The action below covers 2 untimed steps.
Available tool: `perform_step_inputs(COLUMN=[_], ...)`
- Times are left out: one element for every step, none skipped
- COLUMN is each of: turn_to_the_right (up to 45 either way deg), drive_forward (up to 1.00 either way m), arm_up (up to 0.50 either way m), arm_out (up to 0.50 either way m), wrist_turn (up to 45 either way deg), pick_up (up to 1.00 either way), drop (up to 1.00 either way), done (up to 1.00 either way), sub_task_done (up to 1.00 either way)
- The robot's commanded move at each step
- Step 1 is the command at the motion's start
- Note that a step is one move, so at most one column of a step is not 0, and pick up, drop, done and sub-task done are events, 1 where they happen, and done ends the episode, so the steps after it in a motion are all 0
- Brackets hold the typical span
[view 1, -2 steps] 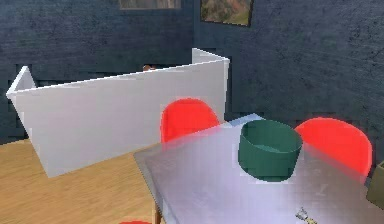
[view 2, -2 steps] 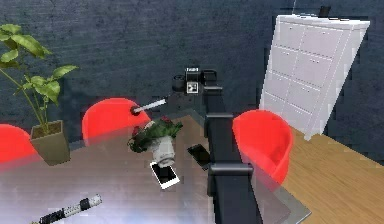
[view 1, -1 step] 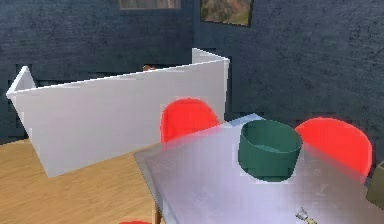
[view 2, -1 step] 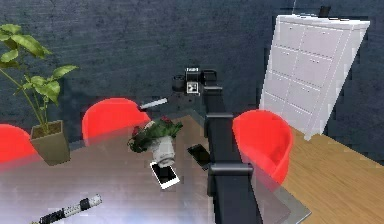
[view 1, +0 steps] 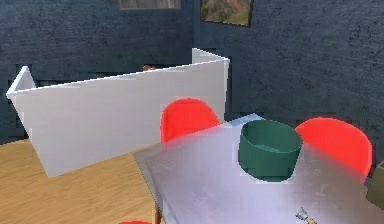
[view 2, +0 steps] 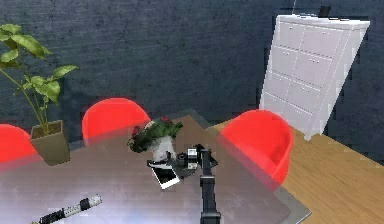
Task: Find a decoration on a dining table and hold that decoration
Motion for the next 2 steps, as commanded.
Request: perform_step_inputs(turn_to_the_right=[0.0, 0.0], drive_forward=[0.0, 0.0], arm_up=[0.0, 0.1], arm_out=[0.0, 0.0], wrist_turn=[0.0, 0.0], pick_up=[1.0, 0.0], drop=[0.0, 0.0], done=[0.0, 0.0], sub_task_done=[0.0, 0.0])
